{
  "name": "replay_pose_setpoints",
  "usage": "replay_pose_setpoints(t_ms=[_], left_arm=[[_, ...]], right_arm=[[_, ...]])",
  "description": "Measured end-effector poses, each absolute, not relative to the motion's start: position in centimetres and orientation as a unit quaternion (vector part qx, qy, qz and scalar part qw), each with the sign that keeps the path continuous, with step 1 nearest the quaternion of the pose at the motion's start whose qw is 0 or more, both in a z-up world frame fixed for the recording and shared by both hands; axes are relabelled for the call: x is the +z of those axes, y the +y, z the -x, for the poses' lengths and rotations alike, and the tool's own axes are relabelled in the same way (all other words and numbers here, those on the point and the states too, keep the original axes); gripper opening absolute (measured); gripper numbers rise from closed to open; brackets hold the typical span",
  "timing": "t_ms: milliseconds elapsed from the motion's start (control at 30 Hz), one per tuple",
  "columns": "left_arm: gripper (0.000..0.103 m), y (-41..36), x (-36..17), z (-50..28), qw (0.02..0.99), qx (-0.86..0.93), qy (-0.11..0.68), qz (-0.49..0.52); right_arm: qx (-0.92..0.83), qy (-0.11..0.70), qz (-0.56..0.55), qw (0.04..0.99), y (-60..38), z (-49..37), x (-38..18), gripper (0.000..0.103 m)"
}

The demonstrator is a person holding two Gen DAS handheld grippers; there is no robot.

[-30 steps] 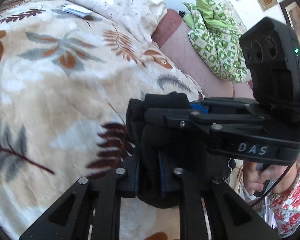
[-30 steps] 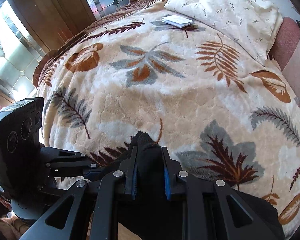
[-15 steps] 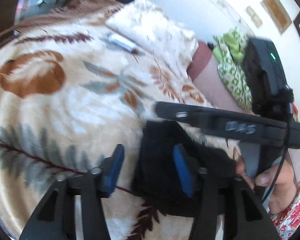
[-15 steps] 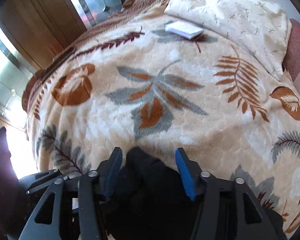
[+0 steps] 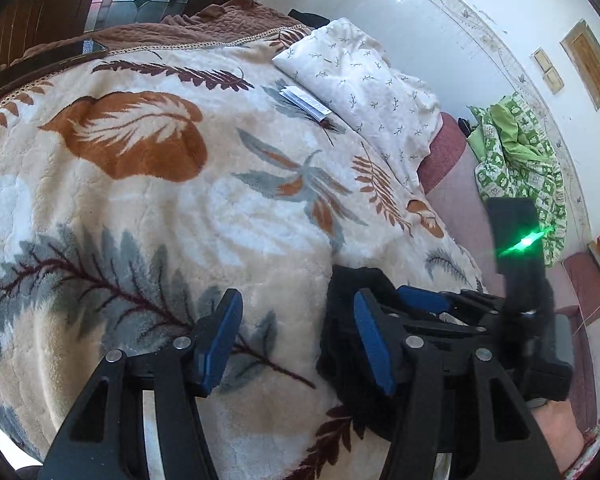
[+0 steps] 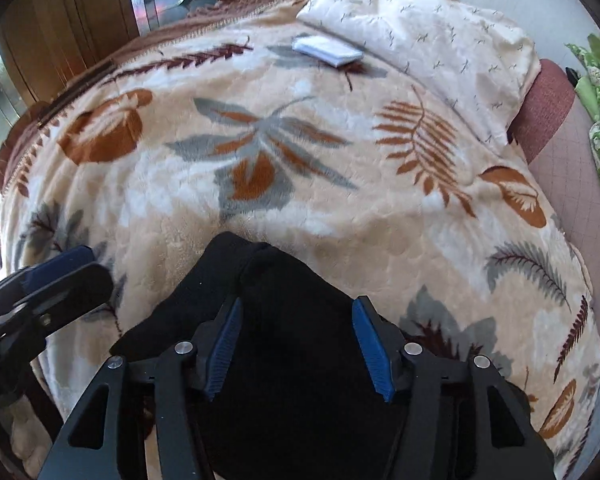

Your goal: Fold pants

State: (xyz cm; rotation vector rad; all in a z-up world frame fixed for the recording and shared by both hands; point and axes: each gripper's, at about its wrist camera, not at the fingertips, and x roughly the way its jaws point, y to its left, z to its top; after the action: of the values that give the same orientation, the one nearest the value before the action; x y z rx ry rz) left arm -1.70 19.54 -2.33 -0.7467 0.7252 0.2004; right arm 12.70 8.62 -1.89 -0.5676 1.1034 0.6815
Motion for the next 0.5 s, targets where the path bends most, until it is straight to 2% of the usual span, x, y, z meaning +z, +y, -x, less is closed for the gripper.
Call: replay_pose_setpoints(t_ms=[133,233,333,400,500], left_arm=[[0.058,20.0,-2.7,1.8,0.859,0.105,0.344,0.364],[0.058,19.9,-3.0,1.7,0.858,0.102,0.35,0.362],[0.058,19.4,-3.0,1.6,0.86,0.105,0.354,0.352],[0.058,19.2,-3.1,1.5,0.859,0.105,0.359,0.35],[0.058,18.8,-3.6,1.3,0.854,0.106,0.369,0.351]], right_arm=[[0.304,0.54,0.206,0.758,8.1,-14.7,-1.8,0.067],[0.317,0.5,0.171,0.787,5.2,-14.3,1.2,0.067],[0.314,0.47,0.11,0.817,-0.8,-12.8,3.8,0.072],[0.296,0.461,0.072,0.834,-5.7,-11.6,4.4,0.08],[0.262,0.465,0.042,0.845,-13.1,-10.1,3.2,0.082]])
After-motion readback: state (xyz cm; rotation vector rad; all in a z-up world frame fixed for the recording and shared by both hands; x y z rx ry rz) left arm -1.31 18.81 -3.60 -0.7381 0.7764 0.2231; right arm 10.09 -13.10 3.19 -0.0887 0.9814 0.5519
